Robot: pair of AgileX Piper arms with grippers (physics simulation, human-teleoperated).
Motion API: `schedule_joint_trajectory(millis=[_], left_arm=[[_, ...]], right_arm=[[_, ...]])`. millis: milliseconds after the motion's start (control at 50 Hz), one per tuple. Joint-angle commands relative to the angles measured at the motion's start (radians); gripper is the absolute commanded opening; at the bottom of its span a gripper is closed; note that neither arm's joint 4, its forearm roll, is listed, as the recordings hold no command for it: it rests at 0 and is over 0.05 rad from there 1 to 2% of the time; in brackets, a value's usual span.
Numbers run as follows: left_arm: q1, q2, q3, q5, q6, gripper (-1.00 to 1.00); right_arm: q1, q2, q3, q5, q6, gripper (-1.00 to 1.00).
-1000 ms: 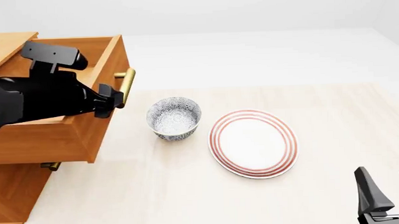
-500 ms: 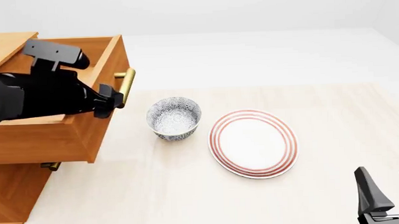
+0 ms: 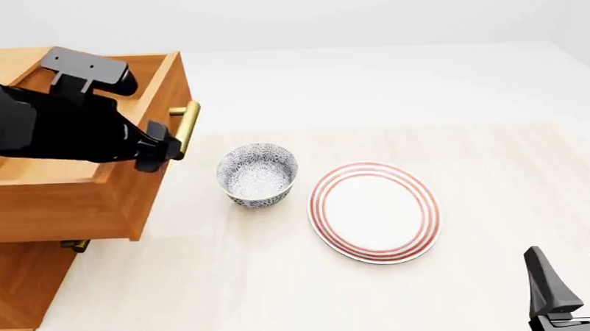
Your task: Open the top drawer of the cabinet.
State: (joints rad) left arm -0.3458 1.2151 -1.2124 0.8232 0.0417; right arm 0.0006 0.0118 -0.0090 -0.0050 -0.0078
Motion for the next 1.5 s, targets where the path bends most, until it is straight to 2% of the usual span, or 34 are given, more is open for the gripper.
schedule_joint_trajectory(millis=[20, 260, 360, 720, 1500], left_arm=[[-0.062, 0.045, -0.112, -0.063, 0.082, 1.00], [-0.055, 0.047, -0.137, -0.053, 0.089, 1.00], [-0.051, 0.032, -0.148, -0.052, 0.070, 1.00], [-0.026, -0.011, -0.127, -0.051, 0.062, 1.00], [0.019, -0.104, -0.161, -0.008, 0.094, 1.00]], right_arm=[[0.000, 0.000, 0.000, 0.000, 0.000, 1.00], [0.000, 0.000, 0.000, 0.000, 0.001, 1.00], [0.000, 0.000, 0.000, 0.000, 0.000, 1.00], [0.000, 0.000, 0.000, 0.000, 0.000, 1.00], [0.000, 0.000, 0.000, 0.000, 0.000, 1.00]])
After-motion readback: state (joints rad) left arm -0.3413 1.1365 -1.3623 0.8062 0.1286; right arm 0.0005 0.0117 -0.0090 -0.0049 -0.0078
